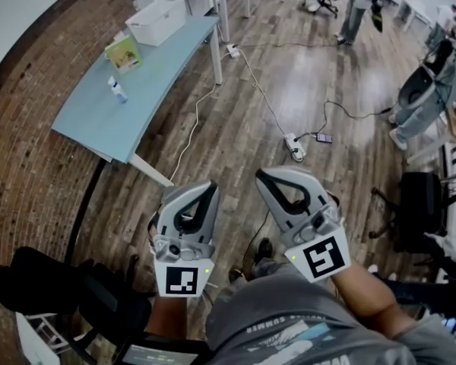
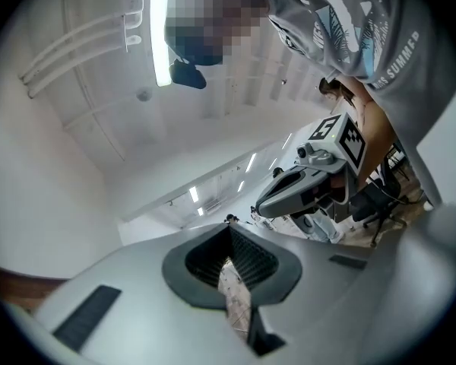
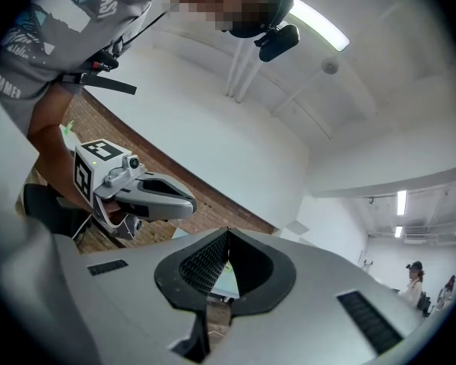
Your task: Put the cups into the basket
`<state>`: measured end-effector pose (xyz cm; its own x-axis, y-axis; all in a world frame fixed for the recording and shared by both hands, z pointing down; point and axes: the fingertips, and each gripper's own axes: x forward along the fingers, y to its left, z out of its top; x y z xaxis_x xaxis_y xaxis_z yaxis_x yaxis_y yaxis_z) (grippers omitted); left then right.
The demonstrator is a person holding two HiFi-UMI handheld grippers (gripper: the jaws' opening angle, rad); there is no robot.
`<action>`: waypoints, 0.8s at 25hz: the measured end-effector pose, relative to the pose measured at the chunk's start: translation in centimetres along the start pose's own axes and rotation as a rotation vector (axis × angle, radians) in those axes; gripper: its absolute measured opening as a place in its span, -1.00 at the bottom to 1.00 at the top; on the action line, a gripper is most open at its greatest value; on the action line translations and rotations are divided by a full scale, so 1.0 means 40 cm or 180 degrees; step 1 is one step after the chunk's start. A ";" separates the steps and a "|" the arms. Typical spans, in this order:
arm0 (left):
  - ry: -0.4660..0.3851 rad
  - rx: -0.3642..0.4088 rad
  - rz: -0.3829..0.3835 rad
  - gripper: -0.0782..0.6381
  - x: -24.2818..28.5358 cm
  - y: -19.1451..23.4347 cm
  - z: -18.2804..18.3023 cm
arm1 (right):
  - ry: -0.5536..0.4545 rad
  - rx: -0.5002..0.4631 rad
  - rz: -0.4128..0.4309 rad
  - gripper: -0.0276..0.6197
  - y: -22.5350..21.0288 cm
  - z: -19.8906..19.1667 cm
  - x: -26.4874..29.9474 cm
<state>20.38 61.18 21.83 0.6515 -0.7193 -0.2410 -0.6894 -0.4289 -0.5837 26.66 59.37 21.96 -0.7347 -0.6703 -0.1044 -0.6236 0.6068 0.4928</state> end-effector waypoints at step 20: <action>0.0166 0.0168 0.0070 -0.79 0.214 0.083 -0.093 | -0.0188 0.0169 0.0075 -0.88 -0.191 -0.111 0.123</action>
<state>22.49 51.57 20.72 0.6181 -0.7564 -0.2141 -0.6848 -0.3844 -0.6191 28.99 49.56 21.52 -0.7628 -0.6302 -0.1448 -0.6182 0.6449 0.4495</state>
